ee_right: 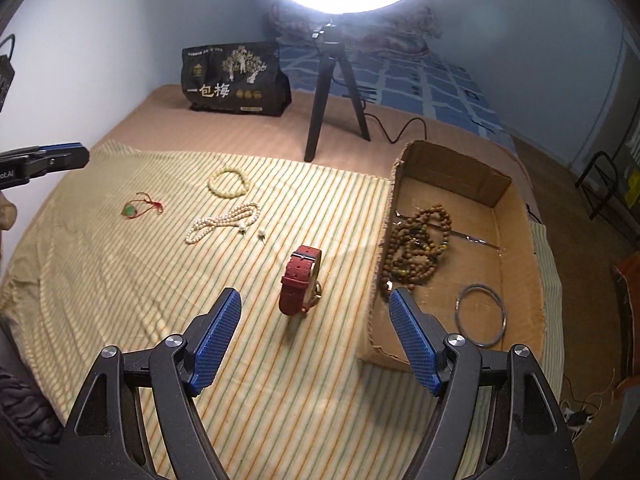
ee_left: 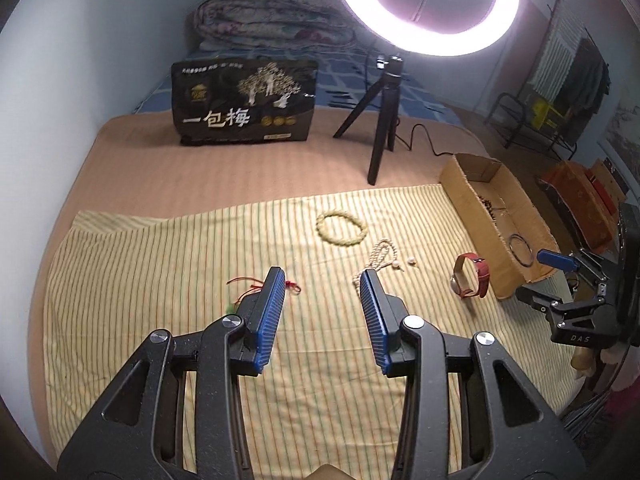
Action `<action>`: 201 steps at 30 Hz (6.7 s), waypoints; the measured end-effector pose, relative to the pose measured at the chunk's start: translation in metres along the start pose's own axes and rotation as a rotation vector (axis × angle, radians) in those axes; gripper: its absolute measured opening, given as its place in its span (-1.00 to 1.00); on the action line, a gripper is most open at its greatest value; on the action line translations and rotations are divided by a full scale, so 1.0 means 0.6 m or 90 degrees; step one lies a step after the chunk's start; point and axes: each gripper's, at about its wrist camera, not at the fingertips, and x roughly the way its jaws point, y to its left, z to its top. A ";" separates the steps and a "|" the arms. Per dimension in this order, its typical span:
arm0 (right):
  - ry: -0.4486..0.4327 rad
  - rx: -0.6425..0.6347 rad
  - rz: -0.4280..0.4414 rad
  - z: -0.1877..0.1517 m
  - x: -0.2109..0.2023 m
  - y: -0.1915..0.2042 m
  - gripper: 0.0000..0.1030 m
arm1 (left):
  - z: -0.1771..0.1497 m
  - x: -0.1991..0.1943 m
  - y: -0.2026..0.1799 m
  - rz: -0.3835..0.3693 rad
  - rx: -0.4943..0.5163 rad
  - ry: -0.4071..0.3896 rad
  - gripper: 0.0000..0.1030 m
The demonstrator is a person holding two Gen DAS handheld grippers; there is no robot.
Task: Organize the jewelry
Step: 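Move the left tool to the pearl necklace while the right tool approaches the red watch, then close the left tool on the pearl necklace while the right tool grips the red watch, then carry the pearl necklace and red watch over the box with both tools, then open both tools to drop the necklace and watch into the box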
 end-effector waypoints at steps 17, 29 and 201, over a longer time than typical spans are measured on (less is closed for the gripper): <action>0.049 -0.011 0.002 0.004 0.067 0.013 0.48 | -0.007 0.132 -0.059 -0.058 0.093 0.087 -0.24; 0.065 -0.033 -0.011 0.007 0.087 0.018 0.48 | -0.008 0.221 -0.109 -0.029 0.184 0.126 -0.24; -0.027 0.153 -0.076 0.028 0.003 -0.242 0.31 | 0.004 0.129 -0.374 -0.118 0.207 0.024 -0.06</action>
